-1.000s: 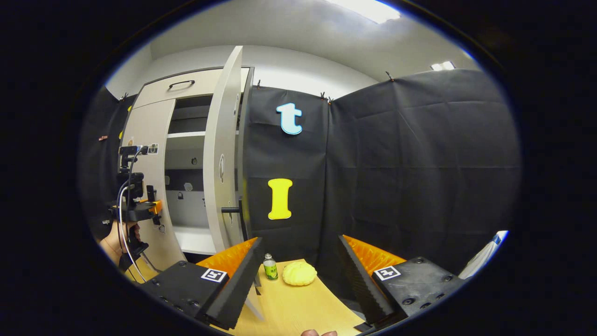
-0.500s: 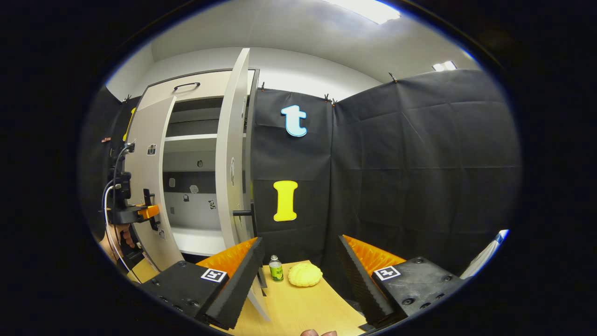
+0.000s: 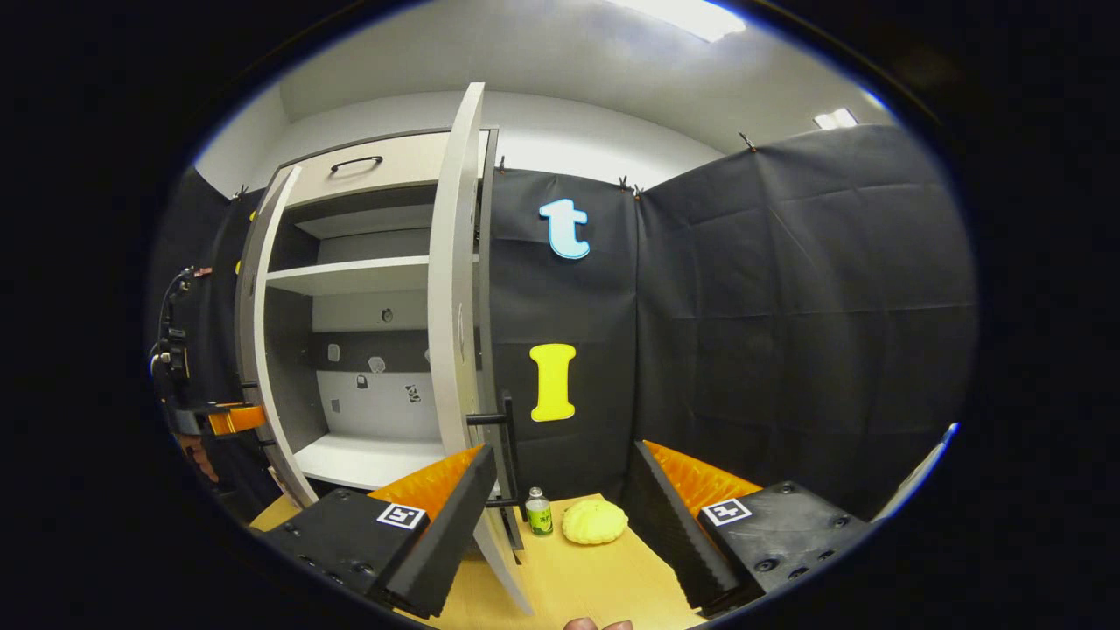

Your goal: Open the right door of the double-door shoe cabinet with the right hand, and open the left door with the left hand.

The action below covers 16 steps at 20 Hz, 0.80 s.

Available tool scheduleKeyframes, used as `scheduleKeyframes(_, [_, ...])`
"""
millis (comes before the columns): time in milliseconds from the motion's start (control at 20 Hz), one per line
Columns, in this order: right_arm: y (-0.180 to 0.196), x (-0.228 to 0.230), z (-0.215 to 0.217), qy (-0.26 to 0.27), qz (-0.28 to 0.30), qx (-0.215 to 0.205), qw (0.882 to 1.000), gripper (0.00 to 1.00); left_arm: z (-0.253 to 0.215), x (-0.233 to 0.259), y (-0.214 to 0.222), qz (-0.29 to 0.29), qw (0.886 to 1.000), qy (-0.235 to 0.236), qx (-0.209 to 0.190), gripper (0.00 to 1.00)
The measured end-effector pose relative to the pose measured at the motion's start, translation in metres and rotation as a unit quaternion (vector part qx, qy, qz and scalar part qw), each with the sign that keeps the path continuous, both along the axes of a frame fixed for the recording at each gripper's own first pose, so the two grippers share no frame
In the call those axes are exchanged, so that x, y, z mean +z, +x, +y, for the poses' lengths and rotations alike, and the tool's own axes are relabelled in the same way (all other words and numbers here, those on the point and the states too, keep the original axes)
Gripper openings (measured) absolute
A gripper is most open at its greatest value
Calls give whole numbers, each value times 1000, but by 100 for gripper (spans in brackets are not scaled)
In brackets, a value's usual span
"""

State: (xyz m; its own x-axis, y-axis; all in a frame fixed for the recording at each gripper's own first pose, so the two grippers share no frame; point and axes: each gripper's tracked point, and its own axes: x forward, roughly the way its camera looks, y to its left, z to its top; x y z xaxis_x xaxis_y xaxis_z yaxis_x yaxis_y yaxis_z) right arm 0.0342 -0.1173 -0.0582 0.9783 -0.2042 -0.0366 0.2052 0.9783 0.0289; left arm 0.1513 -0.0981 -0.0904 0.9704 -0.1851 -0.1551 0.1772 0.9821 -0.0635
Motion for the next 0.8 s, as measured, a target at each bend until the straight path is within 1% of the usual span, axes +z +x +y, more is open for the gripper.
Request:
scheduleKeyframes(450, [-1,-1,25,-7,4,9,1000,98,13,-1,-11,3,1000,-6,-4,18])
scheduleKeyframes(800, [-6,-5,52,1,7,20,1000,99,24,-1,-20,4,1000,-9,-2,17])
